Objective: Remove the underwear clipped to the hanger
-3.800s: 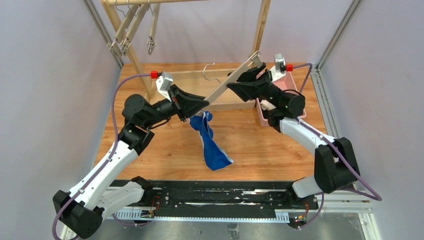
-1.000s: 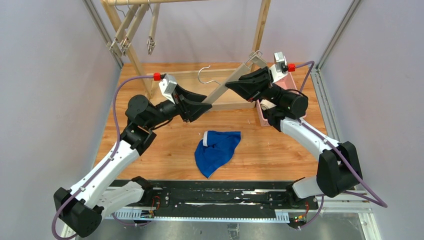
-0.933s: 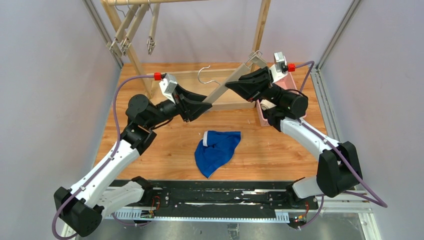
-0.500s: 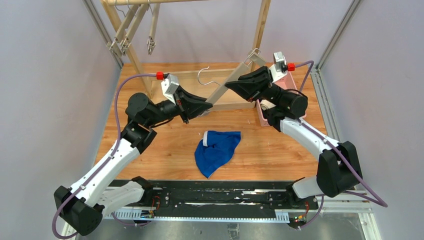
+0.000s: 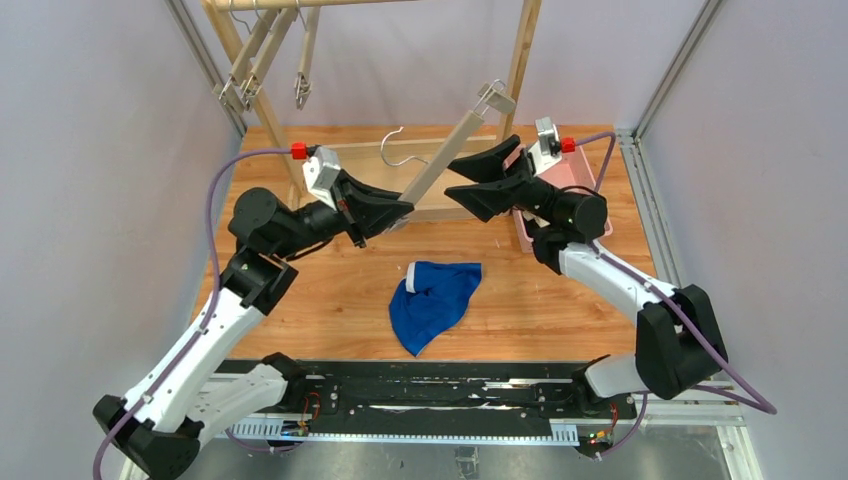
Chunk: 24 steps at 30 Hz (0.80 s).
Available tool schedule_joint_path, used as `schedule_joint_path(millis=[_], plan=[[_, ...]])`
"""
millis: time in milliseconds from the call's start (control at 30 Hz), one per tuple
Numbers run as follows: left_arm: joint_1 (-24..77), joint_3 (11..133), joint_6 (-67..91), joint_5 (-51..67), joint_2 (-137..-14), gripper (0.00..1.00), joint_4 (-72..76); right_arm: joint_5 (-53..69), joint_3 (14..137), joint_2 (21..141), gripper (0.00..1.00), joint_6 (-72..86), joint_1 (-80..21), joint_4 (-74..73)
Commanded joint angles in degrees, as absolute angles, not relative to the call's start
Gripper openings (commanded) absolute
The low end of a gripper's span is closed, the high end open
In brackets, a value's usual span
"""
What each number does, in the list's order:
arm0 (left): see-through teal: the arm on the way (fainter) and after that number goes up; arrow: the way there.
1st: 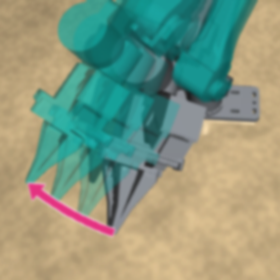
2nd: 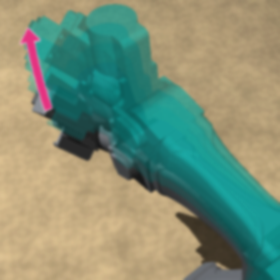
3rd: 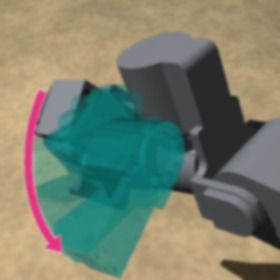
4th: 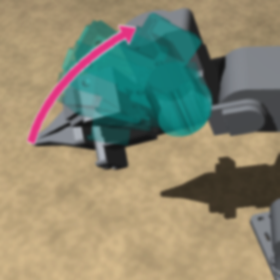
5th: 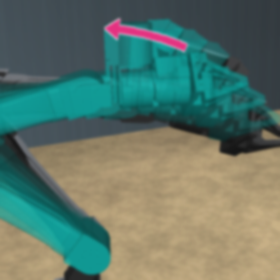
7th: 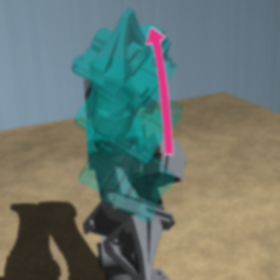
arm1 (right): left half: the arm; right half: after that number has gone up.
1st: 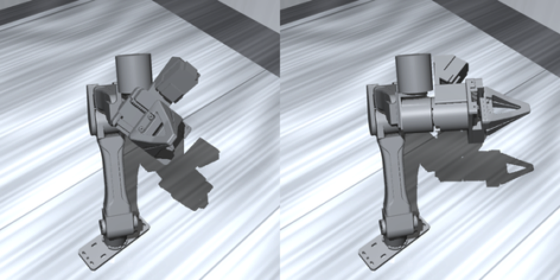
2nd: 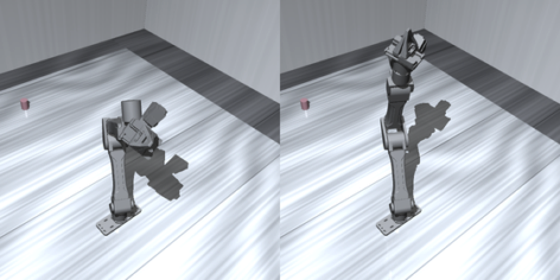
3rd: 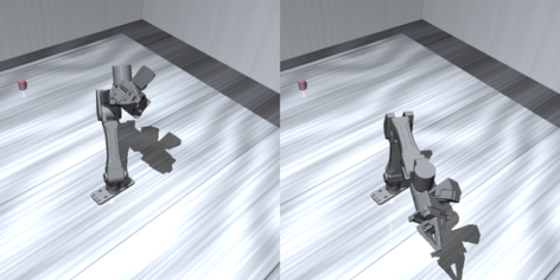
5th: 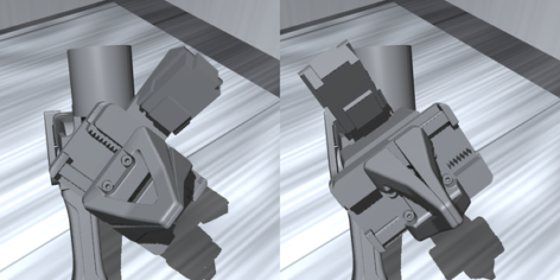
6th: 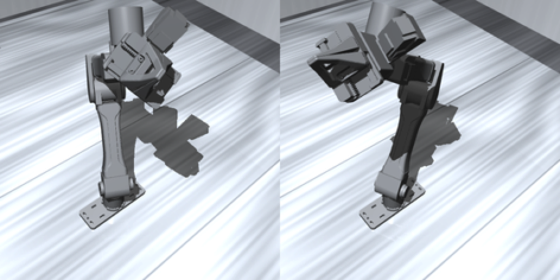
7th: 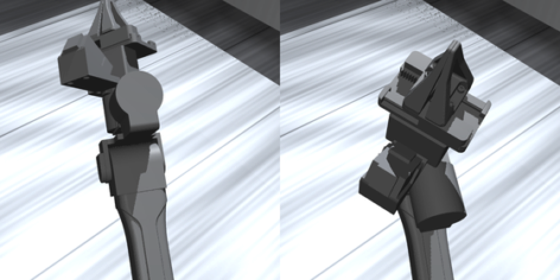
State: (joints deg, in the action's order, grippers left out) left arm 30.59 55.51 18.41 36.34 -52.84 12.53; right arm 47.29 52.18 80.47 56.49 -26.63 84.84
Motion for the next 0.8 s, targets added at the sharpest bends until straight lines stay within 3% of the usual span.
schedule_joint_path(millis=[0,133,233,333,767], plan=[[30.8,60.8,12.0,29.1,-48.4,0.0,-0.4,47.5,49.4,76.2,0.66,48.2,-27.3,77.2],[30.8,67.0,4.9,14.1,-48.7,0.0,-22.3,43.9,45.5,70.3,0.68,32.9,-29.3,54.3],[30.8,70.0,1.0,2.7,-51.1,0.0,-34.9,27.9,46.6,65.1,0.69,12.3,-37.0,24.6],[30.8,71.5,-0.7,-3.4,-53.8,0.0,-41.2,11.7,47.8,65.2,0.71,1.3,-45.2,6.5],[30.8,83.6,-1.8,-5.4,-68.8,0.0,-42.1,2.4,48.7,83.6,0.75,1.2,-55.6,-3.0]])
